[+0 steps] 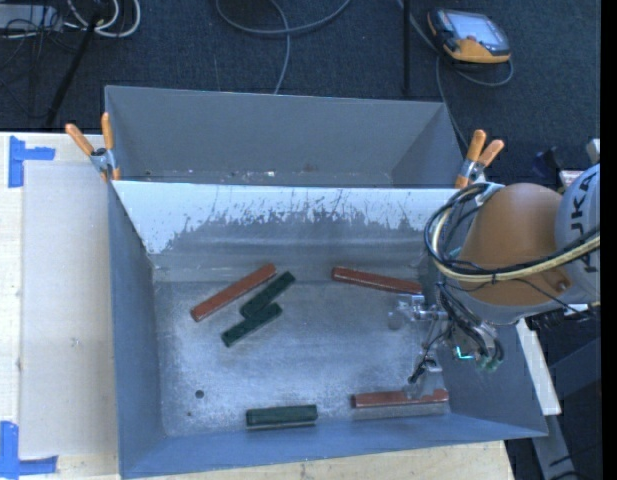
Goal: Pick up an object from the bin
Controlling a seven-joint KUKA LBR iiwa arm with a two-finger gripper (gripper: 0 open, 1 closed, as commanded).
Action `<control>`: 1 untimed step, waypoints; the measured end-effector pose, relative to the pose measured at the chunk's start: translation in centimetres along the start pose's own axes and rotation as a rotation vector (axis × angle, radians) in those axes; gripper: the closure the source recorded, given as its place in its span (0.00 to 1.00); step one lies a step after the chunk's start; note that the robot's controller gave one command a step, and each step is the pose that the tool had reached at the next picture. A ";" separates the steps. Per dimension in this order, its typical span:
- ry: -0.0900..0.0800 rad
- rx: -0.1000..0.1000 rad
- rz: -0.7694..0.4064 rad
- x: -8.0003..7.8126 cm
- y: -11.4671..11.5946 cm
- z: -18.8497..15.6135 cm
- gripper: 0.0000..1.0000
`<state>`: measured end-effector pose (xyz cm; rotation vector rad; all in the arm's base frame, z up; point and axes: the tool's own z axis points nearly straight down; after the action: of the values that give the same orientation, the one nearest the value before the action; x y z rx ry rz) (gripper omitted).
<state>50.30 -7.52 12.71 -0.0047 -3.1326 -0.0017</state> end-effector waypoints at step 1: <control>-0.012 0.002 -0.156 1.7 1.1 5.8 0.00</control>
Offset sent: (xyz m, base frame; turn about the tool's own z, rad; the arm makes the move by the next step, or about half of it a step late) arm -0.0183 0.0101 -0.0571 -0.1573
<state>48.59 -6.44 6.96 0.2397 -3.1358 -0.0001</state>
